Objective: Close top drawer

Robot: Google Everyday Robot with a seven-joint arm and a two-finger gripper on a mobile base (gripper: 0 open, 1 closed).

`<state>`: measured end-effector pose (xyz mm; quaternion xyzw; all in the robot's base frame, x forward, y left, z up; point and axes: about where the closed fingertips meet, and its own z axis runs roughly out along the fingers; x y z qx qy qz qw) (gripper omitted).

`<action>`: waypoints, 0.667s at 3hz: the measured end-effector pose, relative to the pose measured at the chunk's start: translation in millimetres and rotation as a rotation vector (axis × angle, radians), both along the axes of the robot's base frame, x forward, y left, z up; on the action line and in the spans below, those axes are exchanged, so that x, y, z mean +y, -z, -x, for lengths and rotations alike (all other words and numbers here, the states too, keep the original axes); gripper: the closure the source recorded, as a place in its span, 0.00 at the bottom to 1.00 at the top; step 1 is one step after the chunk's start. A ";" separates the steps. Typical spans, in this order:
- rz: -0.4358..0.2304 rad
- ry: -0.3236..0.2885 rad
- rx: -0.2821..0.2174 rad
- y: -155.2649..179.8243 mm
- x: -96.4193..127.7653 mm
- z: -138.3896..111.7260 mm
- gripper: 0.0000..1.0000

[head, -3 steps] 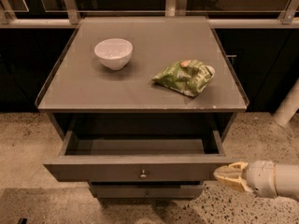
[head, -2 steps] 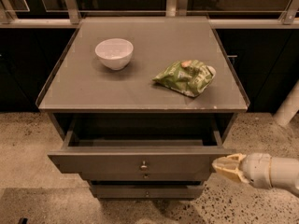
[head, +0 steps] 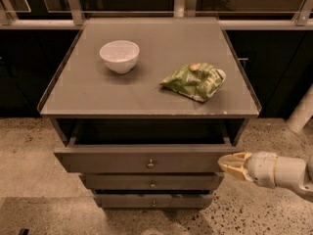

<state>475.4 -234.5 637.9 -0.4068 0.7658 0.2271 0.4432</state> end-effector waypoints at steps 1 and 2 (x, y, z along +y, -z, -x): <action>0.007 0.024 -0.022 -3.2 1.1 -15.0 1.00; 0.022 0.052 -0.054 -14.5 -1.7 -28.7 1.00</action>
Offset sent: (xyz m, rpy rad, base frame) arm 0.0444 -0.0102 0.0295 -0.0442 -0.0944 -0.0955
